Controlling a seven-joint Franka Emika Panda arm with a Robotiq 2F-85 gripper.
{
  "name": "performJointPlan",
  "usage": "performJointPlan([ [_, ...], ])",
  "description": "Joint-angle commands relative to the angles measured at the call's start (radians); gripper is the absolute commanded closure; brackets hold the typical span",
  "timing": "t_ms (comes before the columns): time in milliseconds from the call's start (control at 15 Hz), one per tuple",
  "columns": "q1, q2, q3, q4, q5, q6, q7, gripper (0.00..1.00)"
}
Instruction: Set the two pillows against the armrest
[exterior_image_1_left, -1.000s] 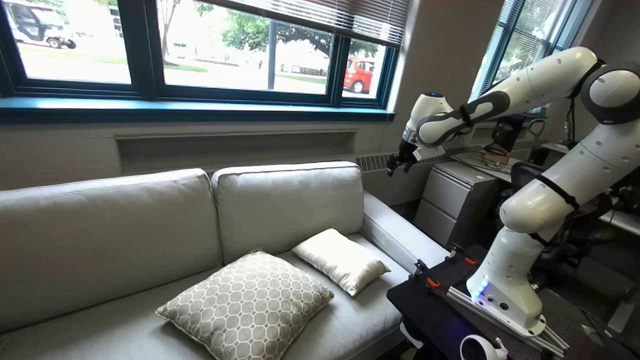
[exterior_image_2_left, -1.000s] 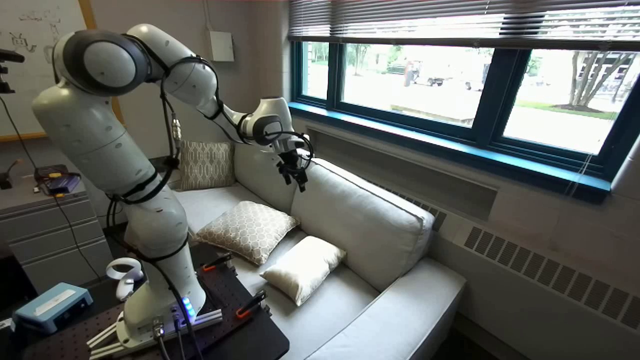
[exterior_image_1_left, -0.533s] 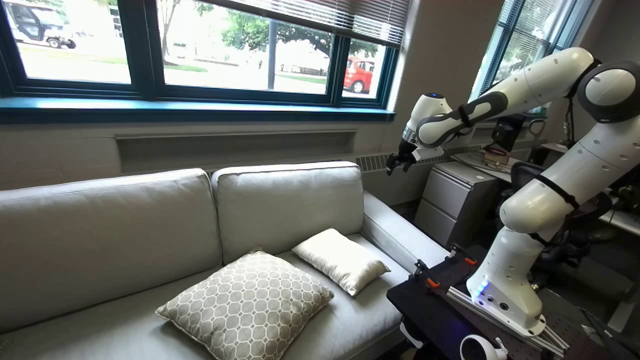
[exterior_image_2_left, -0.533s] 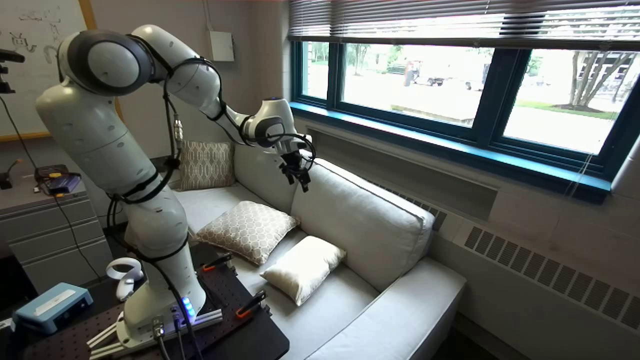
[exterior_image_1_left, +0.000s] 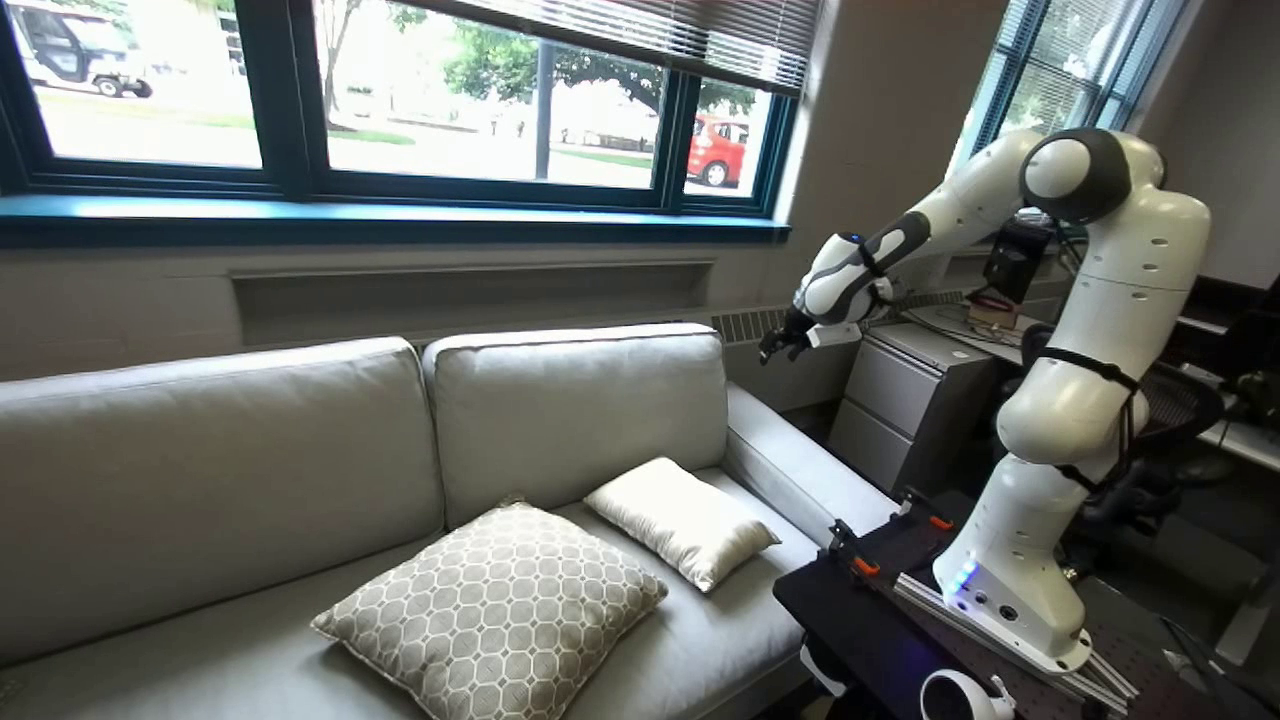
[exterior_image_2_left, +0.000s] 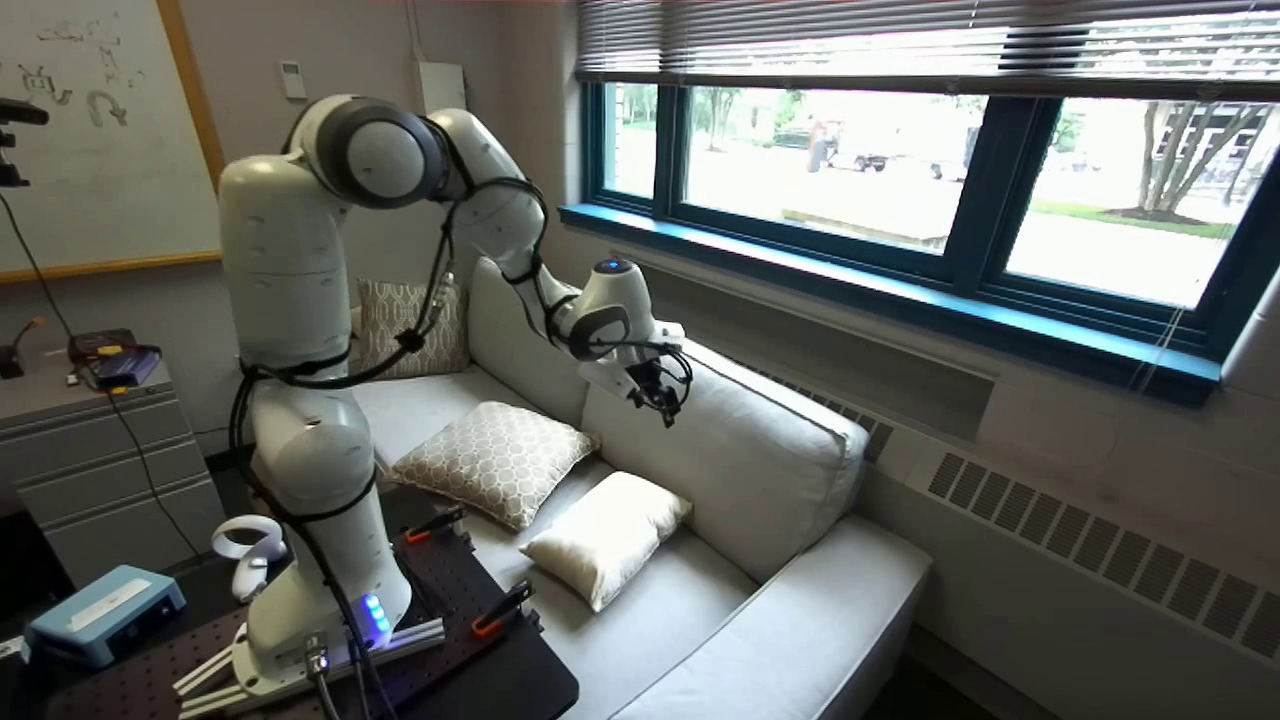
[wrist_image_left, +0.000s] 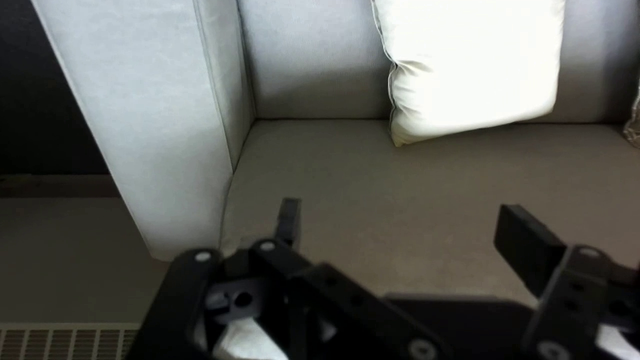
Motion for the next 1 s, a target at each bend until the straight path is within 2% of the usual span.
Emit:
performJointPlan([
  [0, -0.170, 0.265, 0.209, 0.176, 0.284, 0.063, -0.268, 0.00],
  [67, -0.218, 0.334, 0.265, 0.226, 0.357, 0.065, -0.350, 0.00],
  [200, -0.310, 0.477, 0.354, 0.326, 0.422, 0.065, -0.469, 0.00],
  [333, -0.372, 0.605, 0.399, 0.413, 0.377, 0.065, -0.493, 0.00],
  [467, -0.386, 0.734, 0.395, 0.513, 0.371, 0.046, -0.527, 0.00],
  [600, -0.394, 0.861, 0.381, 0.613, 0.285, 0.024, -0.489, 0.00],
  [800, -0.337, 1.031, 0.320, 0.776, 0.200, -0.060, -0.434, 0.00],
  [867, -0.387, 0.923, 0.357, 0.635, 0.207, -0.001, -0.448, 0.00],
  [933, -0.384, 0.964, 0.351, 0.664, 0.192, -0.001, -0.445, 0.00],
])
